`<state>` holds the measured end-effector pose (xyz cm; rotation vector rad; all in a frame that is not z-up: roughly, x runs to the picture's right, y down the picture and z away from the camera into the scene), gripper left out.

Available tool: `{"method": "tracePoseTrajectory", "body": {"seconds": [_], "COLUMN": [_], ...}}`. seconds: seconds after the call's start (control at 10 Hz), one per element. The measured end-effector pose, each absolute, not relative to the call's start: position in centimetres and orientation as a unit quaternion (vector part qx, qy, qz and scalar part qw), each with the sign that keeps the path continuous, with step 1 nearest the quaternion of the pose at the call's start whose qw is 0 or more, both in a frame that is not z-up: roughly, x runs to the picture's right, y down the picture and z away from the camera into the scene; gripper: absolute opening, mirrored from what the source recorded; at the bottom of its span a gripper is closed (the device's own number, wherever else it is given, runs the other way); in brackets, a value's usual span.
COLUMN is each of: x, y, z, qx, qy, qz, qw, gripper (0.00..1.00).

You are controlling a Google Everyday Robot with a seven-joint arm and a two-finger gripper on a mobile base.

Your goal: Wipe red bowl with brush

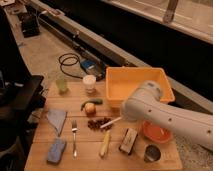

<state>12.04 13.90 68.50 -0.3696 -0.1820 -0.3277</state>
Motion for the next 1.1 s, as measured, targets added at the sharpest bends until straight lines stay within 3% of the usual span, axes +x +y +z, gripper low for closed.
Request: {"method": "tracePoseTrajectory", "body": {"seconds": [0.5,1.1], "x": [21.1,24.1], "y": [17.7,19.7], "z": [70.5,73.9], "qx": [-0.235,-0.261], "qy": [-0.037,-0.019], "qz": [-0.043,0.018], "qw": [0.970,0.965], "gripper": [0.00,0.00]}}
